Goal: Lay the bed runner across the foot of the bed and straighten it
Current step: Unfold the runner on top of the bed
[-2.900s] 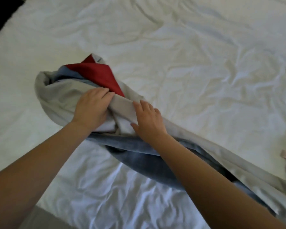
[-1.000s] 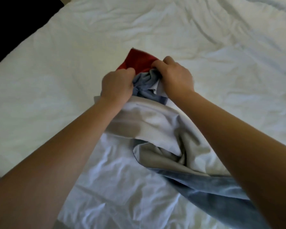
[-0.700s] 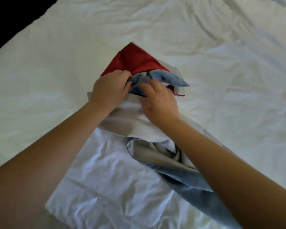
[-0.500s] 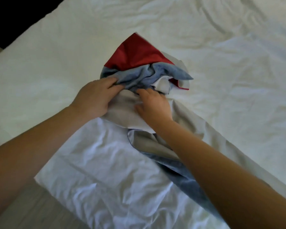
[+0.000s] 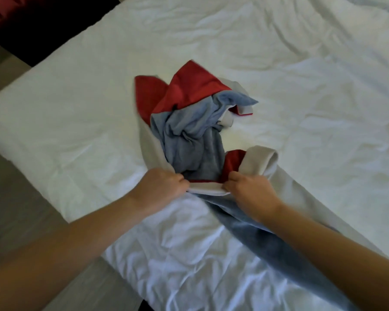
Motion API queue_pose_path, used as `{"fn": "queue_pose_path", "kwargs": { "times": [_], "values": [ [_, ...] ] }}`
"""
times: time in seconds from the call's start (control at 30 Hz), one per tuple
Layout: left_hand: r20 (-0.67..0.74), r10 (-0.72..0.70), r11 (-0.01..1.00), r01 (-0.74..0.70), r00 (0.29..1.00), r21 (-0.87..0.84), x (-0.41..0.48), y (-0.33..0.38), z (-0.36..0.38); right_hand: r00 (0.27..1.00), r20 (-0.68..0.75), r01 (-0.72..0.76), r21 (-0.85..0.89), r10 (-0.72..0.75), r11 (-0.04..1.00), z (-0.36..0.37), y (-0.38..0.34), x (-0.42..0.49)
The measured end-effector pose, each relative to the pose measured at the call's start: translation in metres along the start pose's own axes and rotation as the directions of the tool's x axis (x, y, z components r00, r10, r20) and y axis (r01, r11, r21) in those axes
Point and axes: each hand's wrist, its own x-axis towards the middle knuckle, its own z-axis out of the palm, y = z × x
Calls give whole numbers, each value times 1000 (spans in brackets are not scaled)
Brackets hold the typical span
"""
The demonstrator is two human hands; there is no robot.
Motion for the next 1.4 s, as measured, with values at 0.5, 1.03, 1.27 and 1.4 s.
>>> {"fn": "queue_pose_path", "kwargs": {
  "times": [0.5, 1.03, 1.27, 1.4],
  "values": [
    [96, -293, 949, 302, 951, -94, 102, -109, -9, 877, -141, -359, 440, 458, 823, -36, 4, 87],
    [-226, -172, 971, 126, 959, -205, 114, -256, 1, 745, -239, -534, 346, 623, 771, -50, 8, 254],
    [-438, -343, 932, 244, 831, -268, 84, -354, -35, 634, -337, -591, 369, 696, 717, -89, 18, 312],
    [-338, -493, 865, 410, 802, -290, 72, -402, -15, 685, -136, -674, 253, 716, 694, -96, 8, 343]
  ]
}}
